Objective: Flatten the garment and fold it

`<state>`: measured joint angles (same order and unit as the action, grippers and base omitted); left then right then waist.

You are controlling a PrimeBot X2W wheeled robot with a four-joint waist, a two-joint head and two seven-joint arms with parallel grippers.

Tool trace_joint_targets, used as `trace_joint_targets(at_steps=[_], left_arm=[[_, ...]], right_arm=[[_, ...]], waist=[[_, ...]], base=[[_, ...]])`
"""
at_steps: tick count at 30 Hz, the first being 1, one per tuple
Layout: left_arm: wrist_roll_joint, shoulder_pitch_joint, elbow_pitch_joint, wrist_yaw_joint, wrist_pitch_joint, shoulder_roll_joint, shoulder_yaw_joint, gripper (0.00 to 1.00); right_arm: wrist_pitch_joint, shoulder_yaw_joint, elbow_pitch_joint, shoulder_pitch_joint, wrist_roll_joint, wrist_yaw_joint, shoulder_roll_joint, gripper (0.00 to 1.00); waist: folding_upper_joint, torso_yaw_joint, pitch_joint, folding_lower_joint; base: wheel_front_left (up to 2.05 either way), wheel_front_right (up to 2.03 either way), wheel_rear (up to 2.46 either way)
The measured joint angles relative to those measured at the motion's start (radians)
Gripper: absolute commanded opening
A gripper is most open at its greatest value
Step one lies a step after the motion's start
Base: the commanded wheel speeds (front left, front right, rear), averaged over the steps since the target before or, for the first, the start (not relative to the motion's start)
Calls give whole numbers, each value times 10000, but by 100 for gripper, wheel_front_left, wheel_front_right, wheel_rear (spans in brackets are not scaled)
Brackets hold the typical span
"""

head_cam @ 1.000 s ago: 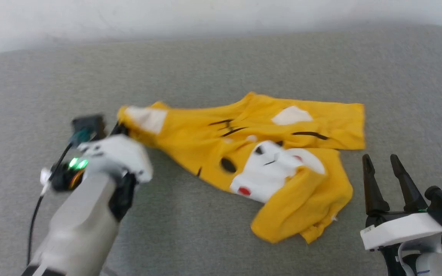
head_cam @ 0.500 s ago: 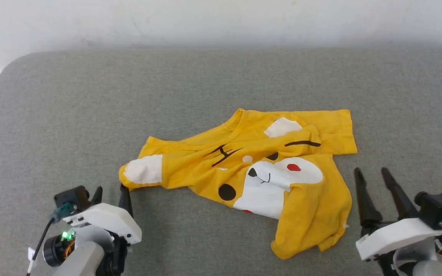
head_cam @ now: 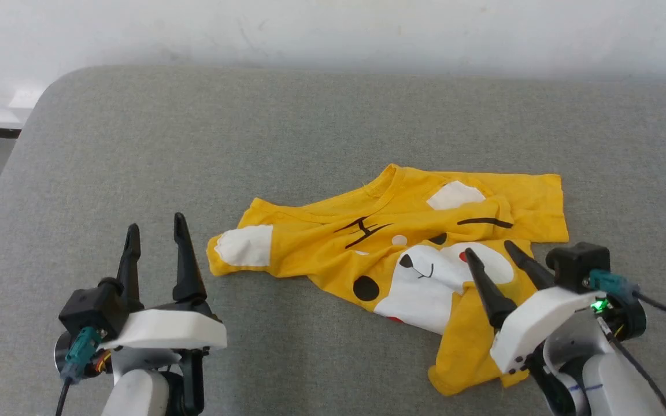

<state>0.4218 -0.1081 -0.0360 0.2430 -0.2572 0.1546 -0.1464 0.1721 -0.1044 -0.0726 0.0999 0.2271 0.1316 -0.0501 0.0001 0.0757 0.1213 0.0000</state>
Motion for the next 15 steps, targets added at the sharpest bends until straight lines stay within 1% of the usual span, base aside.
trace_joint_targets(at_steps=[3, 7, 12, 15], left_arm=[[-573, 58, 105, -497, 0, -426, 408, 100], [-1189, 55, 345, -1016, 0, -777, 777, 100], [-1578, -197, 583, -1463, 0, -968, 941, 100], [-1678, -440, 740, -1574, 0, -991, 909, 100]], right_arm=[[581, 238, -169, 404, -169, 0, 2, 100], [836, 744, -416, 1339, -667, 0, -6, 100], [1189, 1685, -1248, 2758, -1037, 0, -174, 100], [1732, 2470, -2044, 3524, -1221, 0, -382, 100]], waist=[[0, 103, 39, 0], [0, 207, 199, 0], [0, 356, 596, 1], [0, 488, 899, 2]], base=[[0, 0, 0], [0, 0, 0], [0, 0, 0], [0, 0, 0]])
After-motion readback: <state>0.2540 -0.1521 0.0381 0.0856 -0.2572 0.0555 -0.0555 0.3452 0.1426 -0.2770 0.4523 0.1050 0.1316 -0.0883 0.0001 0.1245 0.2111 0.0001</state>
